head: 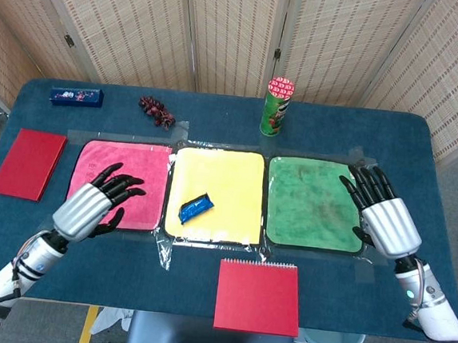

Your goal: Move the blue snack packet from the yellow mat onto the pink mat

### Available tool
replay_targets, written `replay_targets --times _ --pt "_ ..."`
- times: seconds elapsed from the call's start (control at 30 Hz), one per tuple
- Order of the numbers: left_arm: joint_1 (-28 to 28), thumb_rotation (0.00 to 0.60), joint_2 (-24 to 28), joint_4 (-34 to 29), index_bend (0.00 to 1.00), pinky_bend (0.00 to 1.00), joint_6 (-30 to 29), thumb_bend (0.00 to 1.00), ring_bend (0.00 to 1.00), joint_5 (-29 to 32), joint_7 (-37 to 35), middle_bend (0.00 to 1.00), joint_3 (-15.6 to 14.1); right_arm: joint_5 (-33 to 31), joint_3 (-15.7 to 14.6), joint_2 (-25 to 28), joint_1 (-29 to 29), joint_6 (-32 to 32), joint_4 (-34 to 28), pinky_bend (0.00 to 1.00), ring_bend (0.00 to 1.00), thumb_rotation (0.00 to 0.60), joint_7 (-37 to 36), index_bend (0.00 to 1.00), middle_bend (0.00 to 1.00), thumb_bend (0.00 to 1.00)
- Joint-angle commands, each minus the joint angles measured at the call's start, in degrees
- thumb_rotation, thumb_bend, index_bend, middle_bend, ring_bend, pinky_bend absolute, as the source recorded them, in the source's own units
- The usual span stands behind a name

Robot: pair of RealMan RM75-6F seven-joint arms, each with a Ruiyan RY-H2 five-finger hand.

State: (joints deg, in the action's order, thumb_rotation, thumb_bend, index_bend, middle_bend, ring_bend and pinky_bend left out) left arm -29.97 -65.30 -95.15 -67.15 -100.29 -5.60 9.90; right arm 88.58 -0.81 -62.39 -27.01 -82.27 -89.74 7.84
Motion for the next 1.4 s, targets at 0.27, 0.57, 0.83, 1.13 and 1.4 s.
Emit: replay_targets --times 0.27,0.57,0.83,1.13,1.4 --pt "-16.7 0.106 -3.5 2.1 0.24 0.06 18.2 0.72 0.17 -2.1 0.4 0.21 0.5 2.2 -1.3 1.7 5.7 -3.0 -0.3 0.00 0.00 0.600 -1.3 0.00 0.00 0.11" --pt "-24.7 0.000 -8.6 6.4 0.19 0.00 27.7 0.71 0.10 1.8 1.8 0.16 -0.2 3.0 -0.8 1.2 7.6 -2.9 0.3 0.00 0.00 0.600 -2.1 0.00 0.00 0.11" --pt "-29.0 0.000 -13.9 11.5 0.18 0.00 32.9 0.71 0.05 5.4 7.3 0.12 -1.3 3.4 -0.1 1.1 8.9 -2.7 0.8 0.00 0.00 0.600 -2.6 0.00 0.00 0.11" --pt "-31.9 0.000 -18.8 17.1 0.15 0.00 37.2 0.71 0.03 10.4 13.8 0.08 -2.4 3.4 0.6 0.5 9.8 -2.0 1.8 0.00 0.00 0.600 -3.3 0.00 0.00 0.11" --pt "-32.7 0.000 -21.4 20.7 0.19 0.00 37.9 0.71 0.04 13.8 16.6 0.08 -3.5 3.3 1.3 -0.2 10.2 -0.9 2.5 0.00 0.00 0.600 -3.6 0.00 0.00 0.11"
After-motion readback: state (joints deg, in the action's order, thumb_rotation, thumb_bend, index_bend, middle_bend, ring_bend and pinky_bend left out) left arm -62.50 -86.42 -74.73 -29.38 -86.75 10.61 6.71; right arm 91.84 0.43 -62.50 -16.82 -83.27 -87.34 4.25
